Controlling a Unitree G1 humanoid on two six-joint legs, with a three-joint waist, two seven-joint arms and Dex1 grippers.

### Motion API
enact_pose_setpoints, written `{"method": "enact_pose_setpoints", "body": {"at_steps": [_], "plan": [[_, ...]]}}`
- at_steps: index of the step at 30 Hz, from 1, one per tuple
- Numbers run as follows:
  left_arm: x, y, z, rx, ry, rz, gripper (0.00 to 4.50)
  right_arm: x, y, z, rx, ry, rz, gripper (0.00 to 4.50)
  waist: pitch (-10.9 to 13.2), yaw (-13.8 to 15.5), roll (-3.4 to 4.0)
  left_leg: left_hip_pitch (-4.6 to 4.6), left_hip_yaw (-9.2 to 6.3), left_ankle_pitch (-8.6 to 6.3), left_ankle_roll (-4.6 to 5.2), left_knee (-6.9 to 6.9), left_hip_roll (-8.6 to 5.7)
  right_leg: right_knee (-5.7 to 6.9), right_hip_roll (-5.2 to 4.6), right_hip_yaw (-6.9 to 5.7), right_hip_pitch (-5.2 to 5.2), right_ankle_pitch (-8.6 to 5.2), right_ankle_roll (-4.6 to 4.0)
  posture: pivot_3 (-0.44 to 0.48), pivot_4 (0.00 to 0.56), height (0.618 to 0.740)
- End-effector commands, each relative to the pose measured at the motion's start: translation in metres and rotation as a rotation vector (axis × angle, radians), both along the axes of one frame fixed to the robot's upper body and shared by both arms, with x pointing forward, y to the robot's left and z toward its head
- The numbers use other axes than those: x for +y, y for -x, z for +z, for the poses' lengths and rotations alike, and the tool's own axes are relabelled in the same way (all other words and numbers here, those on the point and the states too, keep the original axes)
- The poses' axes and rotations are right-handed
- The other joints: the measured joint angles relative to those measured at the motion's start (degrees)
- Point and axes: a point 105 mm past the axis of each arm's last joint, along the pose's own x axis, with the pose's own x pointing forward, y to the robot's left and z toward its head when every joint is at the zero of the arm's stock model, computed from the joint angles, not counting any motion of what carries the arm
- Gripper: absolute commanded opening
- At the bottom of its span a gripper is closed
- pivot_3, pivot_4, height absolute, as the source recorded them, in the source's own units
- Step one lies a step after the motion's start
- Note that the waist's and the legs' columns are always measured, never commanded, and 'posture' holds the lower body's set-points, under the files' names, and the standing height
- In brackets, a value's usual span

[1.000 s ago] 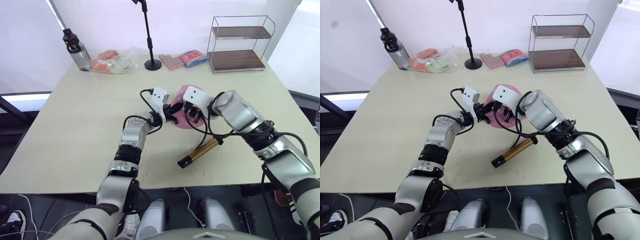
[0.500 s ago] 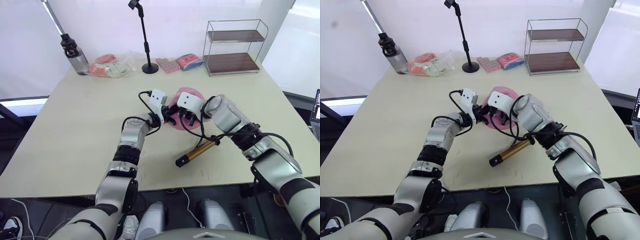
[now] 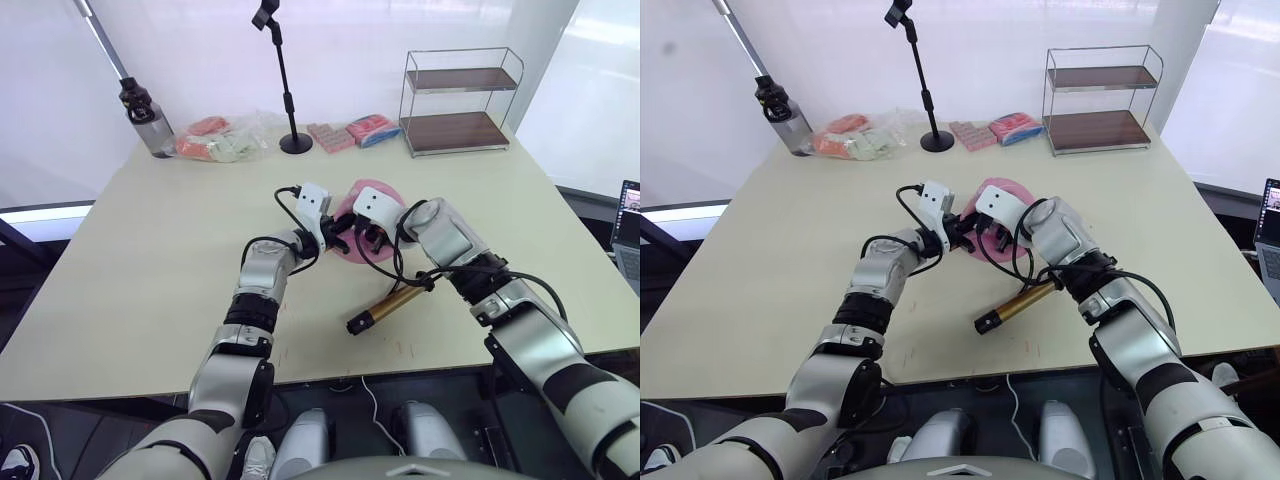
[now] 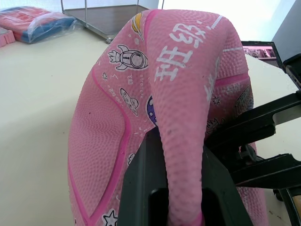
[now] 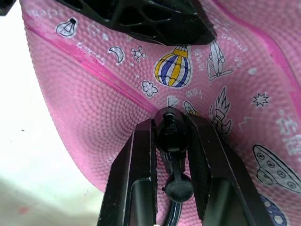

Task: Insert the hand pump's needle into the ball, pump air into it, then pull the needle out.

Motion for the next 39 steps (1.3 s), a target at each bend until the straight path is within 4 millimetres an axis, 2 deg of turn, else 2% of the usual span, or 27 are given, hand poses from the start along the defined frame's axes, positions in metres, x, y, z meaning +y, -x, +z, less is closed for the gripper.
{"method": "enact_pose_setpoints", "body": {"at_steps": [1, 5, 10, 12, 14, 15, 16, 18, 19, 20, 24, 27, 30, 36, 39], "plan": [[-0.017, 0.011, -0.015, 0.062, -0.004, -0.082, 0.00, -0.027, 0.012, -0.041, 0.145, 0.039, -0.089, 0.33, 0.0, 0.1, 0.07, -0.01, 0.00, 0.00, 0.00, 0.00, 0.00, 0.00, 0.00, 0.00, 0.00, 0.00, 0.00, 0.000, 0.150, 0.740], [-0.015, 0.011, -0.016, 0.060, -0.011, -0.078, 0.00, -0.028, 0.011, -0.017, 0.074, -0.002, -0.077, 0.33, 0.2, 0.3, 0.29, -0.30, -0.02, 0.00, -0.01, 0.00, -0.03, -0.11, -0.06, -0.01, -0.19, 0.00, 0.00, 0.000, 0.150, 0.740], [-0.013, 0.011, -0.015, 0.054, -0.022, -0.077, 0.00, -0.024, 0.024, 0.006, 0.031, -0.051, -0.026, 0.33, 0.6, 0.8, 0.66, -0.71, -0.04, 0.09, 0.15, -0.05, -0.20, -0.45, -0.15, -0.04, -0.33, 0.14, 0.24, 0.000, 0.150, 0.740], [-0.014, 0.010, -0.015, 0.048, -0.027, -0.081, 0.00, -0.023, 0.025, 0.016, -0.002, -0.089, -0.038, 1.35, 0.6, 1.0, 0.66, -1.03, -0.04, 0.09, 0.15, -0.05, -0.31, -0.50, -0.21, -0.04, -0.60, 0.11, 0.30, 0.000, 0.150, 0.740], [-0.015, 0.009, -0.014, 0.045, -0.030, -0.087, 0.00, -0.024, 0.026, 0.022, -0.020, -0.102, -0.047, 1.98, 0.6, 1.4, 0.71, -1.45, -0.12, 0.10, 0.14, -0.05, -0.40, -0.53, -0.24, -0.07, -0.96, 0.12, 0.31, 0.000, 0.150, 0.740], [-0.017, 0.009, -0.014, 0.043, -0.033, -0.094, 0.00, -0.027, 0.027, 0.025, -0.037, -0.109, -0.056, 2.42, 0.7, 1.7, 0.73, -1.47, -0.10, 0.10, 0.13, -0.05, -0.43, -0.54, -0.28, -0.06, -0.98, 0.12, 0.30, 0.000, 0.150, 0.740], [-0.018, 0.009, -0.013, 0.041, -0.035, -0.100, 0.00, -0.030, 0.027, 0.028, -0.057, -0.114, -0.060, 3.06, 0.8, 1.8, 0.73, -1.50, -0.10, 0.09, 0.13, -0.05, -0.44, -0.57, -0.29, -0.05, -0.99, 0.12, 0.30, 0.000, 0.150, 0.740], [-0.020, 0.008, -0.013, 0.041, -0.036, -0.107, 0.00, -0.035, 0.027, 0.033, -0.102, -0.115, -0.059, 3.74, 1.0, 2.1, 0.72, -1.52, -0.12, 0.09, 0.13, -0.06, -0.44, -0.59, -0.29, -0.08, -0.99, 0.11, 0.31, 0.000, 0.150, 0.740], [-0.021, 0.008, -0.013, 0.040, -0.038, -0.110, 0.00, -0.038, 0.027, 0.036, -0.110, -0.122, -0.068, 4.32, 1.1, 2.1, 0.71, -1.54, -0.12, 0.08, 0.13, -0.06, -0.44, -0.60, -0.29, -0.10, -0.99, 0.06, 0.39, 0.000, 0.150, 0.740], [-0.022, 0.008, -0.013, 0.039, -0.039, -0.113, 0.00, -0.041, 0.029, 0.038, -0.114, -0.129, -0.072, 4.46, 1.1, 2.1, 0.71, -1.54, -0.12, 0.08, 0.13, -0.06, -0.45, -0.59, -0.30, -0.11, -1.00, 0.06, 0.40, 0.000, 0.150, 0.740], [-0.024, 0.008, -0.013, 0.036, -0.036, -0.119, 0.00, -0.049, 0.039, 0.064, -0.164, -0.235, -0.060, 4.46, 1.4, 2.4, 0.67, -1.61, -0.12, 0.09, 0.13, -0.05, -0.46, -0.59, -0.32, -0.22, -1.00, 0.05, 0.40, 0.000, 0.150, 0.740], [-0.025, 0.008, -0.013, 0.034, -0.035, -0.122, 0.00, -0.057, 0.045, 0.075, -0.186, -0.295, -0.060, 4.46, 1.5, 2.4, 0.65, -1.79, -0.12, 0.09, 0.13, -0.05, -0.47, -0.60, -0.33, -0.18, -1.21, 0.06, 0.41, 0.000, 0.150, 0.740], [-0.025, 0.008, -0.013, 0.032, -0.037, -0.128, 0.00, -0.070, 0.059, 0.088, -0.219, -0.437, -0.039, 4.46, 1.5, 3.1, 0.63, -2.03, -0.09, 0.10, 0.13, -0.02, -0.49, -0.61, -0.33, -0.32, -1.34, 0.06, 0.40, 0.000, 0.150, 0.740], [-0.027, 0.006, -0.011, 0.021, -0.049, -0.141, 0.00, -0.102, 0.077, 0.095, -0.379, -0.594, -0.031, 4.46, 1.6, 3.7, 0.49, -2.19, -0.12, 0.10, 0.13, 0.02, -0.48, -0.65, -0.32, -0.45, -1.42, 0.05, 0.41, 0.000, 0.150, 0.740], [-0.027, 0.006, -0.011, 0.015, -0.066, -0.151, 0.00, -0.123, 0.091, 0.085, -0.371, -0.632, -0.051, 4.46, 1.6, 3.5, 0.47, -2.22, 0.00, 0.10, 0.13, 0.03, -0.49, -0.68, -0.34, -0.35, -1.42, 0.05, 0.41, 0.000, 0.150, 0.740]]}}
